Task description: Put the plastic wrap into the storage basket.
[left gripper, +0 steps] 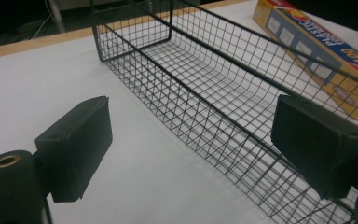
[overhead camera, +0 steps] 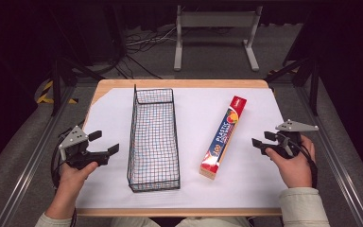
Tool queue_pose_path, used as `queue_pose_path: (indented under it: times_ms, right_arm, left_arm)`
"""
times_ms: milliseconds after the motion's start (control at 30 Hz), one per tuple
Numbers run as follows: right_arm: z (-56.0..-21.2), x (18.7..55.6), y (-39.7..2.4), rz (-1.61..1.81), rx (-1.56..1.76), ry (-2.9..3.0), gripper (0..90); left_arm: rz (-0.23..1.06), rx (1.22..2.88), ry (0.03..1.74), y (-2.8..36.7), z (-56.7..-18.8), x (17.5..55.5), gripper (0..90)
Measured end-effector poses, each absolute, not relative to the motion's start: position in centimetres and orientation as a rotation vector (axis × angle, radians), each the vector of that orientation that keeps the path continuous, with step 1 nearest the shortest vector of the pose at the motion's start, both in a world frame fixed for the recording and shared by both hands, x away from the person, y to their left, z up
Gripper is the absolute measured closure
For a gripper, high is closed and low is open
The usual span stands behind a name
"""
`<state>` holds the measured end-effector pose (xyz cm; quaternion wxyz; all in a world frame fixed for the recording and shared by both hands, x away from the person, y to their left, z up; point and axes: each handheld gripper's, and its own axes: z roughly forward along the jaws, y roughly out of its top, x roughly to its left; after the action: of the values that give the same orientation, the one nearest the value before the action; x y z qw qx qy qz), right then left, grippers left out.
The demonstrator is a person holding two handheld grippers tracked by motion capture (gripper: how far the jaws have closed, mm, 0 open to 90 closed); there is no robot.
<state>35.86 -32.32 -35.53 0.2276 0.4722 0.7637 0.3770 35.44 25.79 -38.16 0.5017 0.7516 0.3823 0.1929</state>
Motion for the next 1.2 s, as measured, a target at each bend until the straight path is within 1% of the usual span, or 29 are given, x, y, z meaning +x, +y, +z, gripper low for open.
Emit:
queue_pose_path:
  times_ms: [100, 233, 300, 367, 433, 500, 600, 667, 800, 833, 900, 933, 1033, 1100, 1200]
  right_arm:
    - [-35.2, 35.8, -31.7, 1.061, 1.286, 2.127, 47.3]
    - [-34.8, 35.5, -30.6, 1.126, 1.264, 2.154, 49.5]
    - [-34.4, 35.4, -30.0, 1.146, 1.255, 2.16, 52.8]
    - [-34.3, 35.5, -29.7, 1.164, 1.249, 2.161, 52.8]
    - [-33.8, 35.5, -28.9, 1.206, 1.235, 2.182, 54.7]
    - [-33.2, 35.5, -27.9, 1.172, 1.181, 2.222, 60.0]
    - [-32.4, 35.6, -26.4, 1.159, 1.102, 2.286, 65.7]
    - [-32.1, 35.7, -25.6, 1.144, 1.072, 2.305, 71.5]
    - [-31.6, 35.9, -24.5, 1.139, 1.046, 2.342, 76.0]
    - [-31.5, 36.0, -24.1, 1.147, 1.027, 2.358, 79.5]
    - [-31.4, 36.2, -23.5, 1.153, 1.005, 2.39, 83.2]
    - [-31.4, 36.2, -23.5, 1.153, 1.005, 2.39, 83.2]
    - [-31.4, 36.5, -22.4, 1.159, 1.004, 2.44, 87.5]
    - [-31.4, 36.8, -21.8, 1.157, 1.006, 2.452, 86.8]
    - [-31.5, 37.1, -21.1, 1.201, 1.007, 2.497, 88.9]
  left_arm:
    - [0.477, 1.826, 0.918, 25.6, -37.9, 35.2, 13.2]
    - [0.473, 1.831, 0.92, 25.5, -38.0, 35.2, 13.2]
    - [0.476, 1.831, 0.916, 25.5, -38.0, 35.2, 13.2]
    - [0.475, 1.83, 0.916, 25.5, -38.0, 35.2, 13.2]
    - [0.476, 1.824, 0.914, 25.6, -38.0, 35.1, 13.2]
    - [0.475, 1.82, 0.912, 25.6, -37.9, 35.0, 13.2]
    - [0.477, 1.827, 0.912, 25.7, -37.9, 34.9, 13.2]
    - [0.475, 1.82, 0.917, 25.6, -37.9, 34.8, 13.2]
    - [0.479, 1.828, 0.91, 25.5, -37.8, 34.8, 13.3]
    - [0.479, 1.829, 0.909, 25.5, -37.8, 34.8, 13.4]
    - [0.478, 1.829, 0.91, 25.6, -37.8, 34.7, 13.5]
    - [0.478, 1.829, 0.91, 25.6, -37.8, 34.7, 13.5]
    - [0.481, 1.824, 0.915, 25.6, -37.8, 34.8, 13.6]
    - [0.48, 1.826, 0.918, 25.6, -37.8, 34.8, 13.6]
    - [0.48, 1.828, 0.919, 25.6, -37.9, 34.8, 13.7]
